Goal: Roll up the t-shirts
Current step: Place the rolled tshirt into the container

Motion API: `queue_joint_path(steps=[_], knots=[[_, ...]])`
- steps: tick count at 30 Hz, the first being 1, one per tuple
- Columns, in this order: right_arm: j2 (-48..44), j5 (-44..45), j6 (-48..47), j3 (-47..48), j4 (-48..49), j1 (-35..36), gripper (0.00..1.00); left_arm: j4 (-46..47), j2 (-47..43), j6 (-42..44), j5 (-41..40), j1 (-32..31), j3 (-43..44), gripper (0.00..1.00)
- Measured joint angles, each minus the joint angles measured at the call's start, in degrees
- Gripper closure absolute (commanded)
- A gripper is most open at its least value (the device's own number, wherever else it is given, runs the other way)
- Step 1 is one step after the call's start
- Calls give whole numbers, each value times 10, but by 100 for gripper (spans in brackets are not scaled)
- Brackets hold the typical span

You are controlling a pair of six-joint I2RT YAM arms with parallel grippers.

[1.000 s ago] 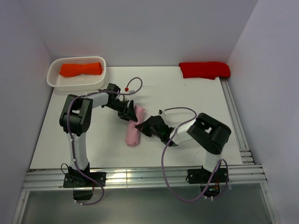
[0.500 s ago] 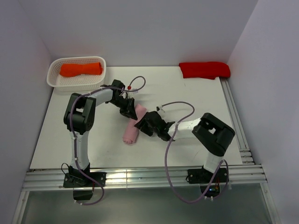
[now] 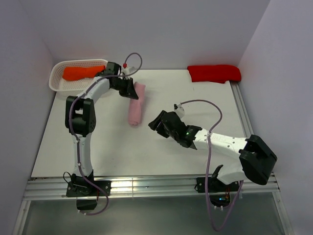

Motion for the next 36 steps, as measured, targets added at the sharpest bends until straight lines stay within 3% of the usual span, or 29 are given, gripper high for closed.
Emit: queue_joint_path(steps=[6, 11, 22, 30, 36], knots=[[-6, 16, -4, 0, -37, -1, 40, 26, 8, -25, 38, 55, 124, 100], [-6, 23, -5, 0, -49, -2, 41, 113, 8, -108, 71, 111, 162, 100], [14, 32, -15, 0, -57, -3, 41, 492, 78, -423, 97, 278, 166, 100], [52, 31, -21, 14, -63, -3, 42, 636, 158, -567, 28, 320, 126, 100], [69, 25, -21, 15, -56, -3, 42, 677, 167, -608, -18, 314, 67, 100]])
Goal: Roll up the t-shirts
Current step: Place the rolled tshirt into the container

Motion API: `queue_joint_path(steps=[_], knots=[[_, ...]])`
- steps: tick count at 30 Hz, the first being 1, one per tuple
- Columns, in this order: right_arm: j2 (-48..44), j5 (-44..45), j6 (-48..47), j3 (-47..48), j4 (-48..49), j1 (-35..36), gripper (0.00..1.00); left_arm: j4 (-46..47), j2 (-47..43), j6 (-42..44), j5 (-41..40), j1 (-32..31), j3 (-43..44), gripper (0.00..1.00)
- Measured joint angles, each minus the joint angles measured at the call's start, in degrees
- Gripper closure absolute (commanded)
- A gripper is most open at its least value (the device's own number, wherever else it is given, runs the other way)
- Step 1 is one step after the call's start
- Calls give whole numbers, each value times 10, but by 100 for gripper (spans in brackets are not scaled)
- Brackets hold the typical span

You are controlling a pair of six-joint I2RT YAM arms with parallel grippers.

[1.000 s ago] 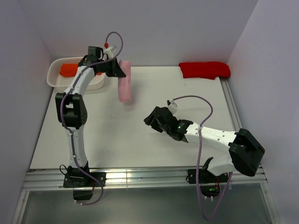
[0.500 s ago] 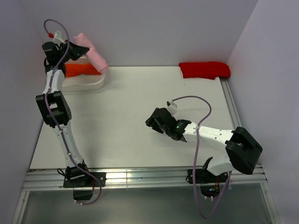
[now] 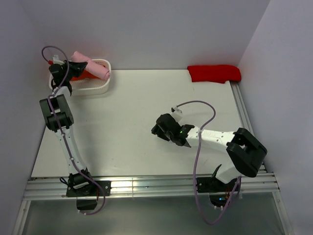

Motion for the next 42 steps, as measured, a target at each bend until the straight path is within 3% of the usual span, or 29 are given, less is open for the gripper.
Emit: queue_joint_path(steps=[7, 15, 32, 42], knots=[[9, -5, 0, 0, 6, 0, 42, -32, -19, 13, -81, -1, -86, 100], [18, -15, 0, 0, 8, 0, 42, -114, -59, 55, -152, 0, -111, 100], [36, -34, 0, 0, 19, 0, 42, -353, -63, 71, -299, -5, -5, 100], [39, -50, -3, 0, 19, -3, 42, -420, -52, 44, -322, -8, 34, 100]])
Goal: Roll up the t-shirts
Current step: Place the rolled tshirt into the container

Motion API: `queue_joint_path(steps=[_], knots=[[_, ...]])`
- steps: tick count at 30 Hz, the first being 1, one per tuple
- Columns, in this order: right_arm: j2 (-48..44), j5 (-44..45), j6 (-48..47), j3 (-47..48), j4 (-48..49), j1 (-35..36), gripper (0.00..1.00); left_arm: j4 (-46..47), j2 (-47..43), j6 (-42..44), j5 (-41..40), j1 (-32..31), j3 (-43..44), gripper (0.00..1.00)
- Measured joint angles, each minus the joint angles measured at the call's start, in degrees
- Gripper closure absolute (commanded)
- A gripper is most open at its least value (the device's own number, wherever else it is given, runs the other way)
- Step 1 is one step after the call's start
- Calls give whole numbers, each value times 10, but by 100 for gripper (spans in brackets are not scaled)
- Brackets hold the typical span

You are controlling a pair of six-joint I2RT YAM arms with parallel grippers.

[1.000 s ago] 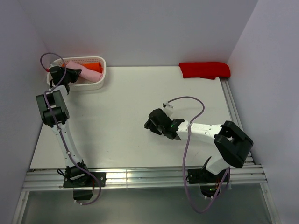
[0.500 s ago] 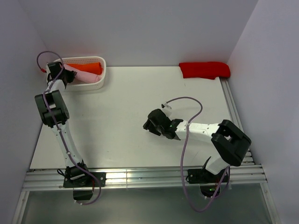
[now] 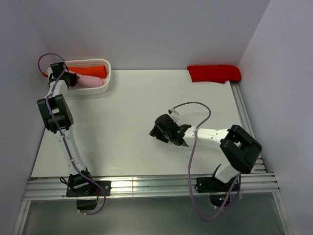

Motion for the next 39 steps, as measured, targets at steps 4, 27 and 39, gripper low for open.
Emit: queue_joint_path(steps=[4, 27, 39], knots=[[0, -4, -3, 0, 0, -5, 42, -13, 11, -10, -2, -1, 2, 100], [6, -40, -9, 0, 12, -22, 42, -58, 14, -39, -47, -1, 10, 50], [9, -61, -9, 0, 20, -26, 42, -68, 14, -31, -68, -5, 17, 1]])
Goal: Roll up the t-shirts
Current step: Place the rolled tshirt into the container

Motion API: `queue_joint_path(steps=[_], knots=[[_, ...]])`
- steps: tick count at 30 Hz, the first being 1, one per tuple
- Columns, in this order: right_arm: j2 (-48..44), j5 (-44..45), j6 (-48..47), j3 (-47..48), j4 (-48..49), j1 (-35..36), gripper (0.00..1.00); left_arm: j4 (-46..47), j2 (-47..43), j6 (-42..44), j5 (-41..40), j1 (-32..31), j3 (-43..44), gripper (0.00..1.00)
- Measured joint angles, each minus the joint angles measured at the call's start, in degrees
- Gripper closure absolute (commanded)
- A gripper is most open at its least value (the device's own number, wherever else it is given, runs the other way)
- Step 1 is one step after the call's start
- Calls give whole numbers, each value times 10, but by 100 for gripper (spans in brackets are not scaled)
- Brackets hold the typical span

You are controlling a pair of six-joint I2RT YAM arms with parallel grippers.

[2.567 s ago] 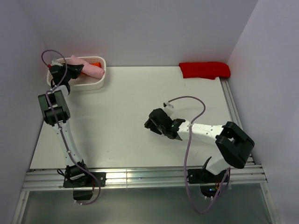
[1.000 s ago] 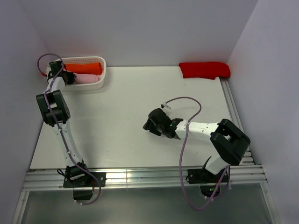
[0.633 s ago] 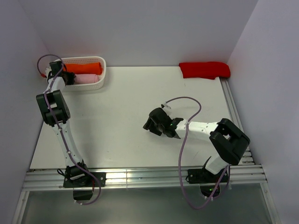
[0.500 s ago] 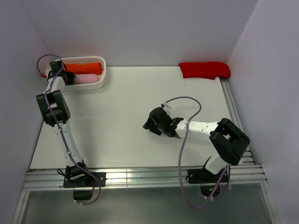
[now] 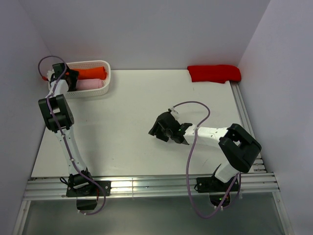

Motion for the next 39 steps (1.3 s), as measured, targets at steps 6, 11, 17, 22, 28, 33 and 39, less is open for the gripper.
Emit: queue_joint_path(steps=[6, 11, 17, 22, 28, 33, 39], knots=[[0, -4, -1, -1, 5, -3, 42, -9, -5, 9, -11, -8, 8, 1], [0, -10, -1, -7, 23, -6, 42, -27, -10, 22, -24, -20, 38, 1], [0, -19, -1, -9, 31, -9, 42, -37, -29, 29, -35, -30, 45, 1], [2, -29, -1, -9, 42, -10, 42, -48, -40, 35, -35, -31, 45, 1], [16, -39, -1, -9, 51, -10, 42, -50, -45, 39, -24, -31, 43, 1], [27, -46, -1, -10, 58, -10, 42, -47, -61, 41, -10, -30, 17, 1], [33, -55, -1, -15, 65, -10, 42, -47, -78, 48, 6, -29, -3, 1]])
